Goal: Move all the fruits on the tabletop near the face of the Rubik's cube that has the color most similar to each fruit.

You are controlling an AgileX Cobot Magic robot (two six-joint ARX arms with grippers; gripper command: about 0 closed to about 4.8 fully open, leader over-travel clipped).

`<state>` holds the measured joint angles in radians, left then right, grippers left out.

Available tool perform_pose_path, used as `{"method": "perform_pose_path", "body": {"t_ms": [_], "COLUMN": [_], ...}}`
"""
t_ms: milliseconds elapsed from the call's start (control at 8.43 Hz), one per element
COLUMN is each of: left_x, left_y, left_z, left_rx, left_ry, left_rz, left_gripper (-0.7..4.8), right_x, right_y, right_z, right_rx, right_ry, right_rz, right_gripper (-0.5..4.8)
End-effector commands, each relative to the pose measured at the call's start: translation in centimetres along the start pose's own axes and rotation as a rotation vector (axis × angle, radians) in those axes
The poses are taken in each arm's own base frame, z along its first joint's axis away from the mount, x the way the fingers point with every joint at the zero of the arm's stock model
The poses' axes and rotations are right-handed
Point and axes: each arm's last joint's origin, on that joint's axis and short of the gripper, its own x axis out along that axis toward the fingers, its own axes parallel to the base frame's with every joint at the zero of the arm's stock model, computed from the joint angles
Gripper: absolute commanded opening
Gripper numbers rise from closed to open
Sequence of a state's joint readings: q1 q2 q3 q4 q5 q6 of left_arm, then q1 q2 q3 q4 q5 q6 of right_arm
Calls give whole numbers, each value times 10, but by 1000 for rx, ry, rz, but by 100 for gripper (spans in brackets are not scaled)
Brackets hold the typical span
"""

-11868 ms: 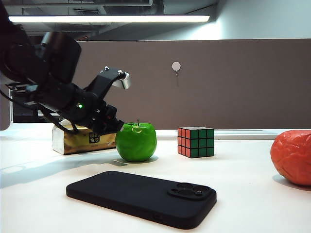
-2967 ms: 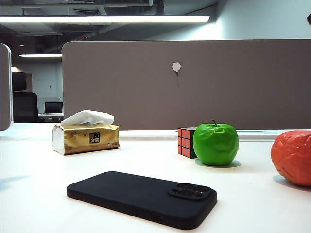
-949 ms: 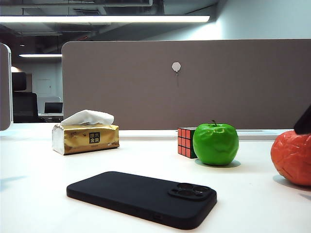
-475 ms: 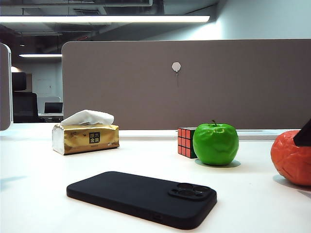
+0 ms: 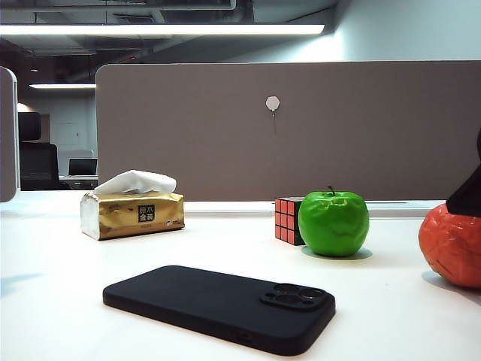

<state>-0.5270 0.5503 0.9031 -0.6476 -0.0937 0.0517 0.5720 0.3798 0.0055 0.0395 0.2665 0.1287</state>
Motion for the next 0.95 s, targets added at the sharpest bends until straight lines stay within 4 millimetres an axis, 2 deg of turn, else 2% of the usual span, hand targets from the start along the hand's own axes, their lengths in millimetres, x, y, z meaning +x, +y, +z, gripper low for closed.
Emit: {"method": "perform_pose_path", "body": {"t_ms": [119,356,475,949], "left_x": [0,0,0,0], "left_y": [0,0,0,0], "left_z": [1,1,1,1], "left_rx": [-1,-1,-1,-1], "left_ry": [-14,-14,-14,-14], "left_rz": [-5,-5,-5,-4], "left_gripper": [-5,-5,-5,-5], "right_x": [3,12,23,31], "right_y": [1,4,5,-3], "right_z": [1,0,-3,0], "right_rx": [-1,-5,-14,17], "right_ry": [-4,12,39,7], "right_rz": [0,12,-28,-77], "right_gripper": [479,479,479,479]}}
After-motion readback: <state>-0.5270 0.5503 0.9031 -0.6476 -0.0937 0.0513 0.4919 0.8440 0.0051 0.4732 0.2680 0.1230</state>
